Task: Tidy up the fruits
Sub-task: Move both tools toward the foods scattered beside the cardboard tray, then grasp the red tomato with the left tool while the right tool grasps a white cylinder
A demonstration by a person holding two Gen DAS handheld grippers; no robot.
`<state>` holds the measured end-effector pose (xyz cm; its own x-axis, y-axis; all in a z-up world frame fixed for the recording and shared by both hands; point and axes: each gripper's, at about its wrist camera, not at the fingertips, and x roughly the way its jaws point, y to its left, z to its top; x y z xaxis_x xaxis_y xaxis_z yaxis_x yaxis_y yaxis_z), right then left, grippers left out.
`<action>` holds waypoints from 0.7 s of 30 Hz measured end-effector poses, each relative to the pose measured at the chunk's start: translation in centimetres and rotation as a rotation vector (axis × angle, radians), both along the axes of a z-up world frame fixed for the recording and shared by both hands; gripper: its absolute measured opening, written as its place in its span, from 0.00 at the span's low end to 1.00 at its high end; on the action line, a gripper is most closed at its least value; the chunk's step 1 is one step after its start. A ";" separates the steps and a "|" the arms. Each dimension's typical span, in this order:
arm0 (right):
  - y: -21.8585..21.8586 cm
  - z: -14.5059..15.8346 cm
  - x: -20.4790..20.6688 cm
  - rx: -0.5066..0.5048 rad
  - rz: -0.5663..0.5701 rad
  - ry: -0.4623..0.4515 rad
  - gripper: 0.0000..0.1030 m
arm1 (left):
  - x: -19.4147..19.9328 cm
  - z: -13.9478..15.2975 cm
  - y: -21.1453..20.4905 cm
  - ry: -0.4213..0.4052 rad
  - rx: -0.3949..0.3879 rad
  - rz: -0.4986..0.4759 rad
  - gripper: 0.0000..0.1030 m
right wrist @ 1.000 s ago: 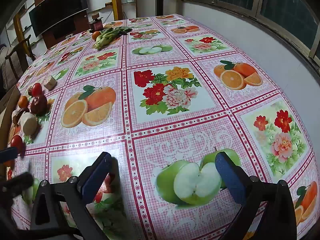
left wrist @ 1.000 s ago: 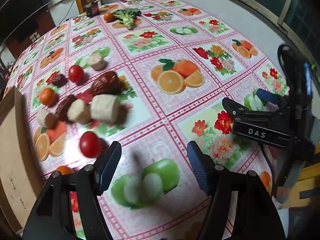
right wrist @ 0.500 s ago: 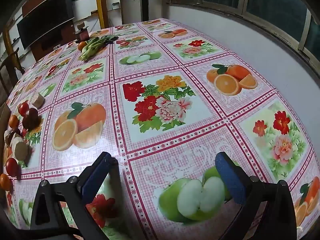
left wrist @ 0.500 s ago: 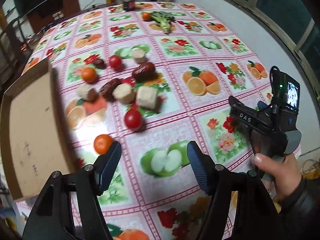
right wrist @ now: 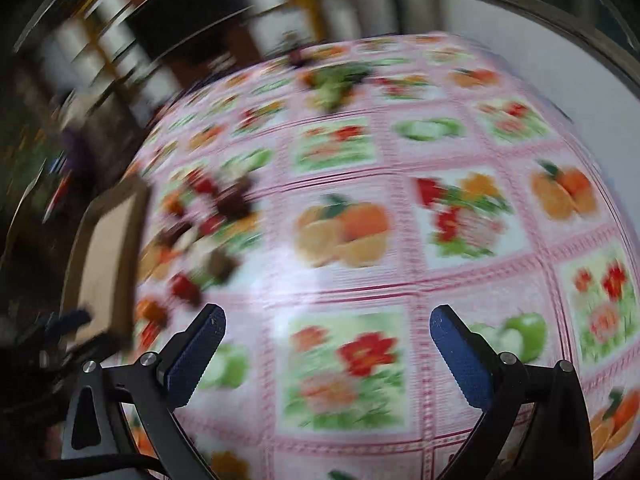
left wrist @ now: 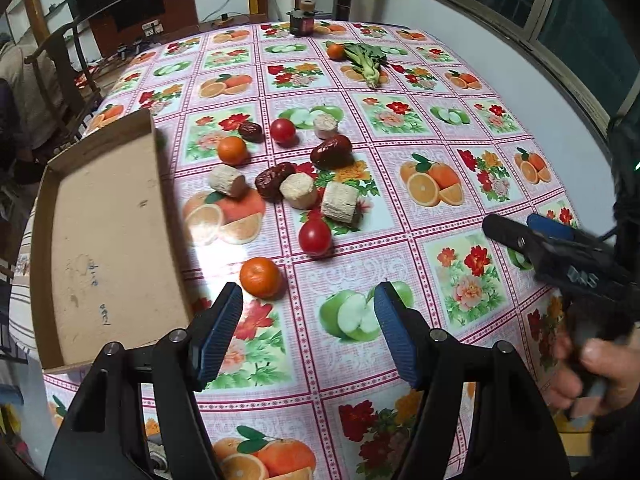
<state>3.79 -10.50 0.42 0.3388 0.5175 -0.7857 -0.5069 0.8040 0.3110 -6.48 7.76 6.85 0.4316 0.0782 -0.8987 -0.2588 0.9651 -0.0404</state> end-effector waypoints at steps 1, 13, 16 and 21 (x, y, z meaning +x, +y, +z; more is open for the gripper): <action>0.9 0.7 -0.5 -0.023 0.054 -0.018 1.00 | -0.1 0.0 0.0 0.002 0.003 0.001 0.65; 6.6 2.9 -4.8 -0.275 0.381 -0.225 0.99 | -2.2 0.1 0.9 0.001 0.029 0.050 0.65; 7.1 3.2 -5.0 -0.279 0.410 -0.244 0.98 | -2.5 0.1 1.4 -0.002 0.025 0.066 0.65; 7.5 3.4 -5.2 -0.260 0.434 -0.247 0.98 | -2.9 0.1 1.9 -0.004 0.023 0.079 0.65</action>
